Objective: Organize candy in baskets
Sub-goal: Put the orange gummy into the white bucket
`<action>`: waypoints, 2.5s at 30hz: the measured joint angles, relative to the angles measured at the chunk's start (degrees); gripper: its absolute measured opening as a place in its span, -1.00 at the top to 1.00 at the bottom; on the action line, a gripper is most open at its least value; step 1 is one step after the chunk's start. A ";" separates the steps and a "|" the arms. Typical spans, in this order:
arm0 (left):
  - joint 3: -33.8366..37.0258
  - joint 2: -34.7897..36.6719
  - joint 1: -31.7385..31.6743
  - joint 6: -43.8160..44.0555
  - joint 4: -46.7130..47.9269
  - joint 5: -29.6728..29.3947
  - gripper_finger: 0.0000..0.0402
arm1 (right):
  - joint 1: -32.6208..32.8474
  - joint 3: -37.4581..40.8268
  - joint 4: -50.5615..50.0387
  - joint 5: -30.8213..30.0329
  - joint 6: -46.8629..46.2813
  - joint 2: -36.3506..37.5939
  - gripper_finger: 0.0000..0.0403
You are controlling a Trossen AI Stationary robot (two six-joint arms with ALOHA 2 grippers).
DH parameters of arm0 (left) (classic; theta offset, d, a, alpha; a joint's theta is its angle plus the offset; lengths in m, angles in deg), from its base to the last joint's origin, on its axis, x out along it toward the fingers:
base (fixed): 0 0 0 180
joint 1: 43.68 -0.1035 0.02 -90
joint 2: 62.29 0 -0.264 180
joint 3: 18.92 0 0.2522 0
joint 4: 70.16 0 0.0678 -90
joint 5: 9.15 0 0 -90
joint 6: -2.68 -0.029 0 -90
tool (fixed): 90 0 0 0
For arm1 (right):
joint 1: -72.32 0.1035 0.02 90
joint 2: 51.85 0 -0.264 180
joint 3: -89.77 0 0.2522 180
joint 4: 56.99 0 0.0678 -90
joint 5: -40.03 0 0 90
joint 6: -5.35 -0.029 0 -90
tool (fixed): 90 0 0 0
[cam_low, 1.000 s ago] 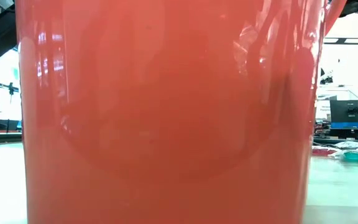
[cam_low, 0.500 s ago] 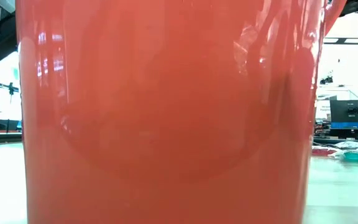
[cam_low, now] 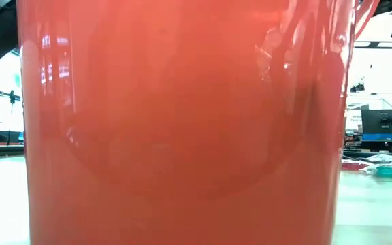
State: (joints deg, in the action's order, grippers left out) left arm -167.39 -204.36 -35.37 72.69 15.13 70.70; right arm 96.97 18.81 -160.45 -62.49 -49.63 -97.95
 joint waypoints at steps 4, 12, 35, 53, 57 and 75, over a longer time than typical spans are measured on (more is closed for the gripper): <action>-0.02 4.13 1.44 3.04 7.54 -1.81 1.00 | -0.01 0.01 -0.01 -1.00 0.02 0.00 0.28; -0.13 14.10 5.76 9.27 18.95 -5.74 1.00 | 0.02 0.01 0.63 -1.02 1.46 0.02 0.28; 2.81 27.11 23.57 4.52 18.07 -6.98 1.00 | -0.01 0.01 7.69 -6.29 -25.86 -0.46 0.28; 39.69 50.85 43.34 31.35 18.60 -5.19 1.00 | 0.00 0.01 7.75 -4.92 -35.63 -7.98 0.28; 43.34 52.03 46.14 34.60 18.40 -4.06 1.00 | -0.01 0.01 7.73 -4.89 -36.65 -9.11 0.28; 47.80 52.26 54.15 50.74 13.09 -5.65 0.75 | -0.01 0.01 5.75 -3.18 -40.79 -9.44 0.28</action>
State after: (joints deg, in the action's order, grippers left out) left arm -119.59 -152.11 18.78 123.43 28.22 65.06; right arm 96.96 18.82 -154.70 -65.67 -90.42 -107.40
